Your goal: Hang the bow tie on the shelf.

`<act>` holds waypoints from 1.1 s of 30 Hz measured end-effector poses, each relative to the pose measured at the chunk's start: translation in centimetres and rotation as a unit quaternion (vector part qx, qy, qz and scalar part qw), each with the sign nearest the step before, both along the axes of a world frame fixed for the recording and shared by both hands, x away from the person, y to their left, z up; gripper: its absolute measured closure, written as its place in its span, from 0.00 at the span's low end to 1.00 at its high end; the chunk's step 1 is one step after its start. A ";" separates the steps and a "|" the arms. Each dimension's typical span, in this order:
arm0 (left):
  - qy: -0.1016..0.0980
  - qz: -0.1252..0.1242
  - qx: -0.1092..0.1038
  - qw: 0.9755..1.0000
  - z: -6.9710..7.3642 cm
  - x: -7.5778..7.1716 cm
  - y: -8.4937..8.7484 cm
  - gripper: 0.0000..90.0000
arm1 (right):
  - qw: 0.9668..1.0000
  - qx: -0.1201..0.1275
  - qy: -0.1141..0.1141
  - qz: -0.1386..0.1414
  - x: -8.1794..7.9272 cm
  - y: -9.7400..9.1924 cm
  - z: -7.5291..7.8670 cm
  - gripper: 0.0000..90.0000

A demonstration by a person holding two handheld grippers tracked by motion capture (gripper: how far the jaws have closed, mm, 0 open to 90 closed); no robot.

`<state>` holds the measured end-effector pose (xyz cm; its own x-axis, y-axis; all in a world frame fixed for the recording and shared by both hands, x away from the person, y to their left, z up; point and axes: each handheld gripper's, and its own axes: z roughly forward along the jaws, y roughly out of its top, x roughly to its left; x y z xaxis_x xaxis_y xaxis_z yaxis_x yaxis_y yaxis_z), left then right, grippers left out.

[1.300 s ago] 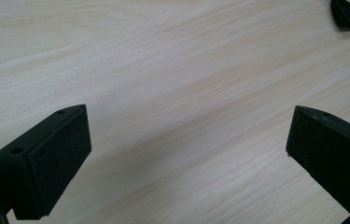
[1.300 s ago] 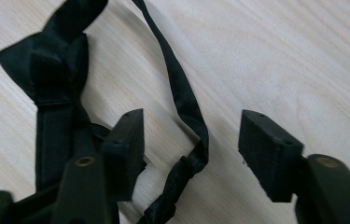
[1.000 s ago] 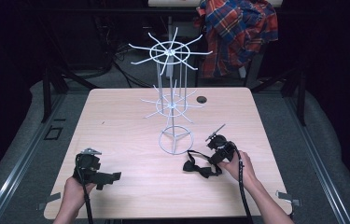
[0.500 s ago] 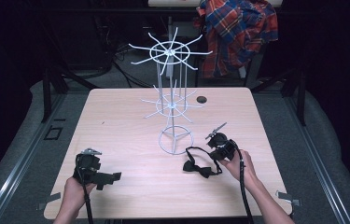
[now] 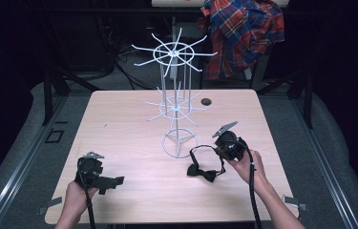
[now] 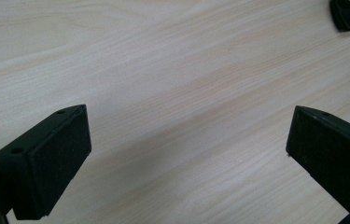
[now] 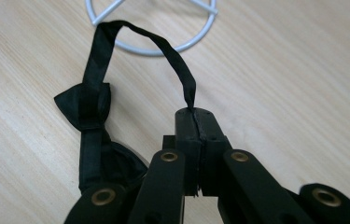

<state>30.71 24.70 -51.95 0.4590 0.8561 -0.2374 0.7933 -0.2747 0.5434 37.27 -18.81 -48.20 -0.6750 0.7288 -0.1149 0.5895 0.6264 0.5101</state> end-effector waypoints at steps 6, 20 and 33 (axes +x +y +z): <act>0.000 -0.001 0.001 1.000 0.0 0.0 0.0 0.00 | 1.000 0.001 -0.030 0.009 -0.8 0.0 1.4 1.00; 0.006 -0.003 0.003 1.000 -0.1 0.0 0.0 0.00 | 0.998 0.006 -0.052 0.021 -1.7 0.0 3.4 1.00; 0.003 -0.005 0.002 1.000 -0.1 0.0 -0.1 0.00 | 0.998 0.012 -0.057 0.020 -1.8 -0.4 4.3 1.00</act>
